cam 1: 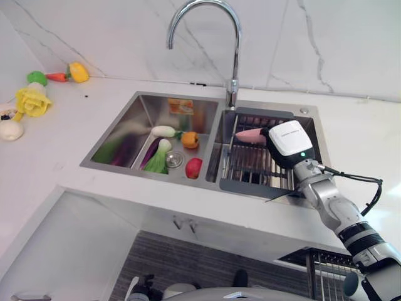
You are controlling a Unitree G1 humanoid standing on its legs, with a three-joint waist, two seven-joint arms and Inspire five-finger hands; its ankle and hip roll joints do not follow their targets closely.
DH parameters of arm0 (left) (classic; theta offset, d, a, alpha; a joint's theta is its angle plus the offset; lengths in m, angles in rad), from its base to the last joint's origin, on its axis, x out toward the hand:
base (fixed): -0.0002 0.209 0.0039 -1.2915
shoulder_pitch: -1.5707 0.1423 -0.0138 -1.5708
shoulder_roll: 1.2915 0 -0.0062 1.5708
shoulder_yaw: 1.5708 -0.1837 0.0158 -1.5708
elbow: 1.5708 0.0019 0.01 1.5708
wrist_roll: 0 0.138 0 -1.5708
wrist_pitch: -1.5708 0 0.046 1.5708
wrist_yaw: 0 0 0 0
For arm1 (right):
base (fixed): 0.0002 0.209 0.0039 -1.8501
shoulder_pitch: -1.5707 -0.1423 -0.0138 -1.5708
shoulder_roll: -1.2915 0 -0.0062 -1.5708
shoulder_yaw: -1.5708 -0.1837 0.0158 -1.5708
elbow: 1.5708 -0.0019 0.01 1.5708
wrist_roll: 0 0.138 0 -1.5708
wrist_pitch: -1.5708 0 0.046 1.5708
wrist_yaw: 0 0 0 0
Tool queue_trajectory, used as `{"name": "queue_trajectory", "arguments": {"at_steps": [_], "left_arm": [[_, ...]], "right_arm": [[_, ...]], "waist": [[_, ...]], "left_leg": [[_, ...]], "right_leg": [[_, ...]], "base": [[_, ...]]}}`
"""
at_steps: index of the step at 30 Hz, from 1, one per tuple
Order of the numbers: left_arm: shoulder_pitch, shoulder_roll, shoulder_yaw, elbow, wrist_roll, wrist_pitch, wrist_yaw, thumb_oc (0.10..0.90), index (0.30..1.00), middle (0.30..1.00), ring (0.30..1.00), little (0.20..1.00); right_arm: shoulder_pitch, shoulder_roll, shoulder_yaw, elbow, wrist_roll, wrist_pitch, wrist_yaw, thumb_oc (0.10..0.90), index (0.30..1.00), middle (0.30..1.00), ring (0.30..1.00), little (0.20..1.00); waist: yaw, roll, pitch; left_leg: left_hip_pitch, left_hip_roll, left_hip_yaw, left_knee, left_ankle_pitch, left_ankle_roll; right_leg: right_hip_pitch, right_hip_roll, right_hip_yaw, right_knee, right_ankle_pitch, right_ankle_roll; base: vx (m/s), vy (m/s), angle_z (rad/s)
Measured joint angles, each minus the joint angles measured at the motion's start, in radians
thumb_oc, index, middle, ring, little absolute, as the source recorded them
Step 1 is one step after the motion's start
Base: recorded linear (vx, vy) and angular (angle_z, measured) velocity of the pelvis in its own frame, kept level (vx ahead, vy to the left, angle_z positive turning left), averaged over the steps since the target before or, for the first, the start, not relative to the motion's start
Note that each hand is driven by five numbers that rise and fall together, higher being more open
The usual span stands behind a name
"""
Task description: Place the dishes in the dishwasher.
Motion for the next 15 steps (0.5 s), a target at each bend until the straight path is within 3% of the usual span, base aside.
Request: {"name": "queue_trajectory", "arguments": {"at_steps": [6, 10, 12, 13, 14, 15], "left_arm": [[0.014, -0.005, 0.000, -0.004, 0.012, 0.004, 0.007, 0.800, 0.900, 0.900, 0.900, 0.900], [0.018, -0.007, 0.001, -0.009, 0.050, 0.004, 0.013, 0.800, 0.900, 0.900, 0.900, 0.900], [0.033, -0.009, 0.001, -0.018, 0.077, 0.004, 0.015, 0.800, 0.900, 0.900, 0.900, 0.900], [0.034, -0.008, 0.002, -0.019, 0.079, 0.004, 0.016, 0.800, 0.900, 0.900, 0.900, 0.900], [0.040, -0.008, 0.005, -0.016, 0.081, 0.006, 0.013, 0.800, 0.900, 0.900, 0.900, 0.900], [0.040, -0.008, 0.005, -0.016, 0.081, 0.006, 0.013, 0.800, 0.900, 0.900, 0.900, 0.900]], "right_arm": [[0.249, 0.011, -0.193, -0.282, 0.073, -0.027, -0.038, 0.400, 0.300, 0.300, 0.300, 0.300], [0.374, -0.001, -0.362, -0.435, 0.113, -0.040, -0.055, 0.400, 0.300, 0.300, 0.300, 0.300], [0.479, -0.004, -0.505, -0.535, 0.136, -0.054, -0.074, 0.400, 0.300, 0.300, 0.300, 0.300], [0.496, -0.004, -0.544, -0.552, 0.152, -0.057, -0.092, 0.400, 0.300, 0.300, 0.300, 0.300], [0.534, -0.012, -0.598, -0.585, 0.163, -0.059, -0.093, 0.400, 0.300, 0.300, 0.300, 0.300], [0.534, -0.012, -0.598, -0.585, 0.163, -0.059, -0.093, 0.400, 0.300, 0.300, 0.300, 0.300]], "waist": [[-0.014, 0.014, 0.002], [-0.056, 0.011, 0.005], [-0.060, 0.018, 0.007], [-0.089, 0.001, 0.016], [-0.106, 0.006, 0.013], [-0.106, 0.006, 0.013]], "left_leg": [[-0.001, -0.006, -0.002, -0.008, 0.007, 0.010], [0.006, -0.008, 0.006, -0.012, 0.011, 0.009], [0.014, -0.008, 0.029, -0.022, 0.013, 0.011], [0.015, -0.011, 0.048, -0.018, 0.018, 0.013], [0.016, -0.013, 0.061, -0.019, 0.018, 0.013], [0.016, -0.013, 0.061, -0.019, 0.018, 0.013]], "right_leg": [[-0.005, -0.005, 0.003, 0.000, 0.001, 0.002], [-0.009, -0.004, 0.016, 0.000, 0.001, 0.003], [-0.013, 0.000, 0.038, 0.001, 0.002, 0.004], [-0.029, 0.003, 0.072, 0.000, 0.008, 0.011], [-0.032, 0.004, 0.085, 0.000, 0.009, 0.012], [-0.032, 0.004, 0.085, 0.000, 0.009, 0.012]], "base": [[0.02, 0.010, 0.01], [0.02, 0.009, -0.08], [-0.03, 0.026, -0.42], [-0.03, 0.034, -0.58], [-0.03, 0.022, -0.46], [-0.06, 0.023, -0.49]]}}
